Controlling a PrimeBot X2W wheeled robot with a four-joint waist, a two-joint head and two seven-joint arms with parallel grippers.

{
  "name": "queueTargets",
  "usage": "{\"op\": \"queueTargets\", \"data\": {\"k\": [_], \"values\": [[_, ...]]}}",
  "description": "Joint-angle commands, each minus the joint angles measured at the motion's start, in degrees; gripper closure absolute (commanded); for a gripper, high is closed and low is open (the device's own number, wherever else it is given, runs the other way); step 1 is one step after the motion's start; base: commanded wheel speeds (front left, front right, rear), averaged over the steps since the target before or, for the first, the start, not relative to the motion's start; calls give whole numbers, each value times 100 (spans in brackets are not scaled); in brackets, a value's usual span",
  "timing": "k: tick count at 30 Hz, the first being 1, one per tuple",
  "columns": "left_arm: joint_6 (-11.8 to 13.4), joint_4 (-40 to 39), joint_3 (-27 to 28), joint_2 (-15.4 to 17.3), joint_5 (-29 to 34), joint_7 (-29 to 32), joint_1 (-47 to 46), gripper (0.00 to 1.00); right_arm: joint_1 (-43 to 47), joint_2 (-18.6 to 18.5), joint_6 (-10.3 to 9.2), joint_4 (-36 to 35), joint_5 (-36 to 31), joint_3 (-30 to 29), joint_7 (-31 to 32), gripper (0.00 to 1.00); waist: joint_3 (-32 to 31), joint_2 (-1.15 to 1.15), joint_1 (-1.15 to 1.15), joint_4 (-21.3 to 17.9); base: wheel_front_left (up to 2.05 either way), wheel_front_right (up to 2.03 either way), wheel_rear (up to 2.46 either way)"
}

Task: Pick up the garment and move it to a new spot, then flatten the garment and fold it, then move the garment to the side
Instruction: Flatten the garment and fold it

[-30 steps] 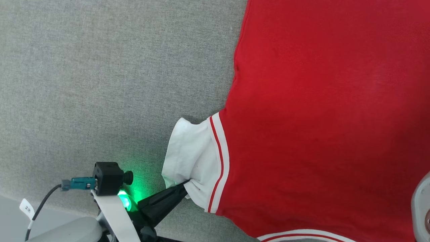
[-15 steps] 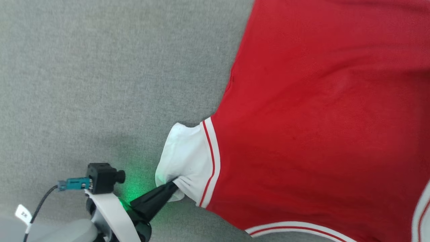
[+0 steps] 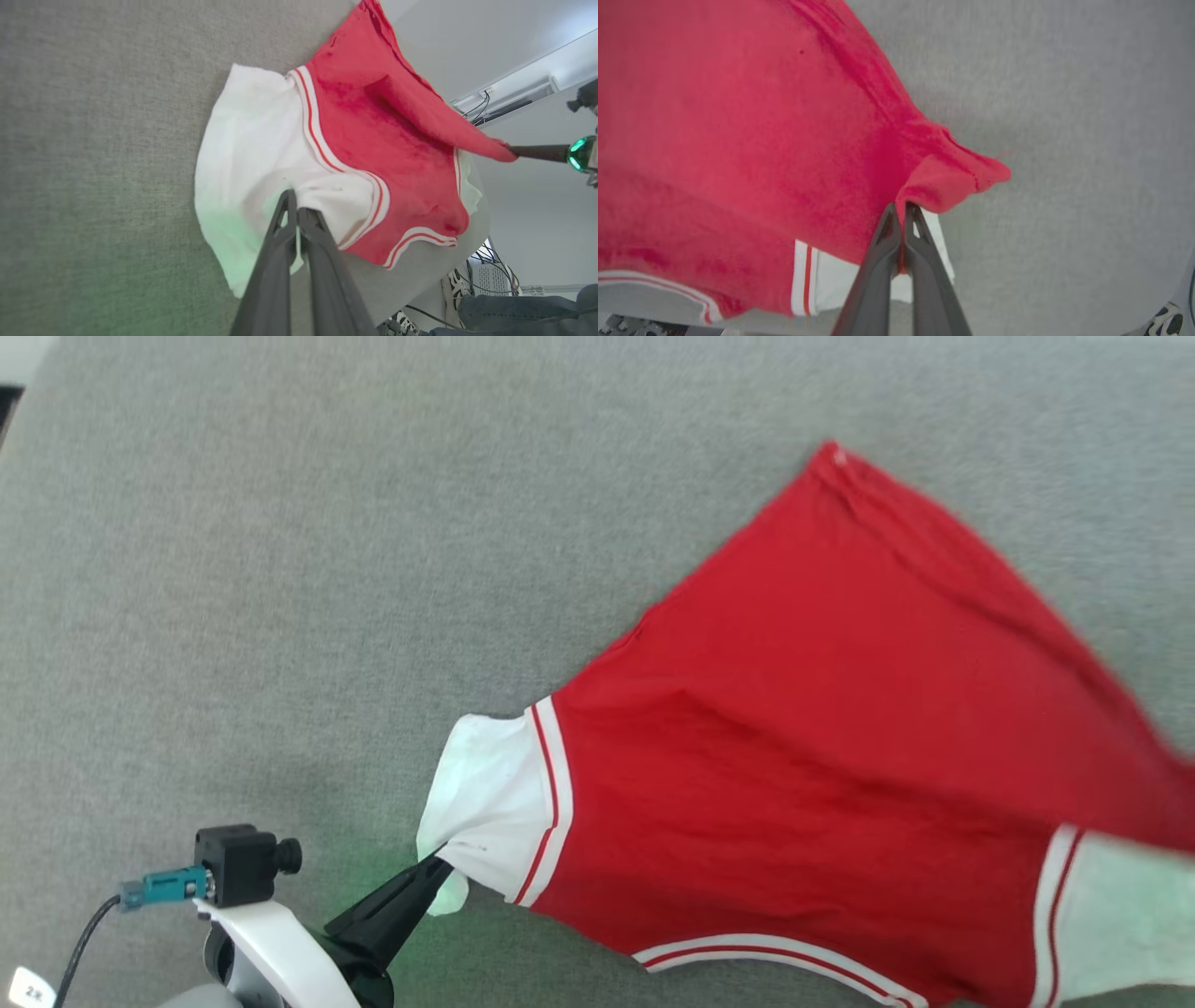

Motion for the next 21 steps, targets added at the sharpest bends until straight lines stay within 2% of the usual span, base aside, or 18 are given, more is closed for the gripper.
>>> {"op": "queueTargets", "data": {"k": [1, 5, 10, 15, 21], "values": [[17, 31, 90, -27, -4, -4, 140, 100, 403, 144, -6, -193, 136, 89, 110, 100, -171, 0, 0, -110, 0, 0, 0], [17, 83, 313, -115, 15, -4, 306, 100, 1294, 387, -6, -632, 229, 329, 270, 100, -260, 0, 0, -152, 0, 0, 0], [17, 203, 684, -218, 78, -4, 468, 100, 2073, 602, -6, -873, 218, 925, 196, 100, -295, 0, 0, -182, 0, 0, 0], [17, 224, 840, -294, 138, -4, 580, 100, 2440, 750, -6, -701, 208, 1457, 2, 100, -324, 0, 0, -202, 0, 0, 0], [17, 252, 823, -335, 168, -3, 633, 100, 2481, 736, -6, -389, 233, 1722, -293, 100, -379, 0, 0, -210, 0, 0, 0]]}}
